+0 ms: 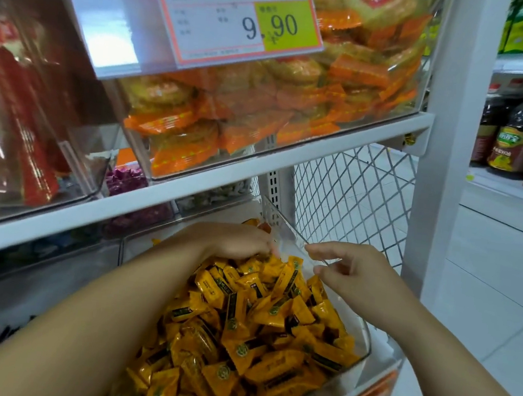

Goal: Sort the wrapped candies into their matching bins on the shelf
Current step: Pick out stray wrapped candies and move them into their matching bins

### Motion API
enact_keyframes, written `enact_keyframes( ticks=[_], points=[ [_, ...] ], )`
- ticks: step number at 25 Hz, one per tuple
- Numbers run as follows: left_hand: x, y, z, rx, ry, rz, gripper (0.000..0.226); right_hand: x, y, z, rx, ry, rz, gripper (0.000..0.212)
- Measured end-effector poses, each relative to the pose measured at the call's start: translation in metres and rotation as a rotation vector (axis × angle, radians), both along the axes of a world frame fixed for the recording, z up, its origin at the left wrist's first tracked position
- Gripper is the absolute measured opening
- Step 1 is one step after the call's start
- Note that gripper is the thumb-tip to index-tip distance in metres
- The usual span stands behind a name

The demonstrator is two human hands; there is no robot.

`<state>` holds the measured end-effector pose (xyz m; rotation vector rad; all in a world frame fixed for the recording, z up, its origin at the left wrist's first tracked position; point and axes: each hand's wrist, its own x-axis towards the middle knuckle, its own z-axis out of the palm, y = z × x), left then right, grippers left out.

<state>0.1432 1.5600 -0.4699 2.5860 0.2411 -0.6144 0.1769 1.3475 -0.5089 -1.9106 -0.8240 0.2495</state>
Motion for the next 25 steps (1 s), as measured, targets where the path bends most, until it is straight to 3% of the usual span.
enact_keyframes(
  ticks=[2, 11, 18, 21, 25],
  points=[
    [-0.008, -0.005, 0.008, -0.06, 0.022, 0.036, 0.037, 0.0, 0.0, 0.0, 0.001, 0.0, 0.003, 0.029],
    [-0.079, -0.006, 0.014, 0.276, -0.195, -0.377, 0.032, -0.003, 0.001, 0.001, 0.008, 0.018, 0.002, 0.03],
    [-0.095, -0.008, 0.012, 0.244, -0.118, -0.269, 0.036, 0.004, 0.004, 0.013, -0.068, -0.04, 0.024, 0.028],
    [-0.086, -0.006, 0.025, 0.099, -0.289, -0.156, 0.029, 0.015, 0.018, 0.021, -0.076, -0.049, 0.066, 0.032],
    [-0.046, 0.007, 0.023, 0.186, -0.448, 0.074, 0.029, 0.028, 0.031, 0.018, -0.049, -0.006, 0.086, 0.031]
  ],
)
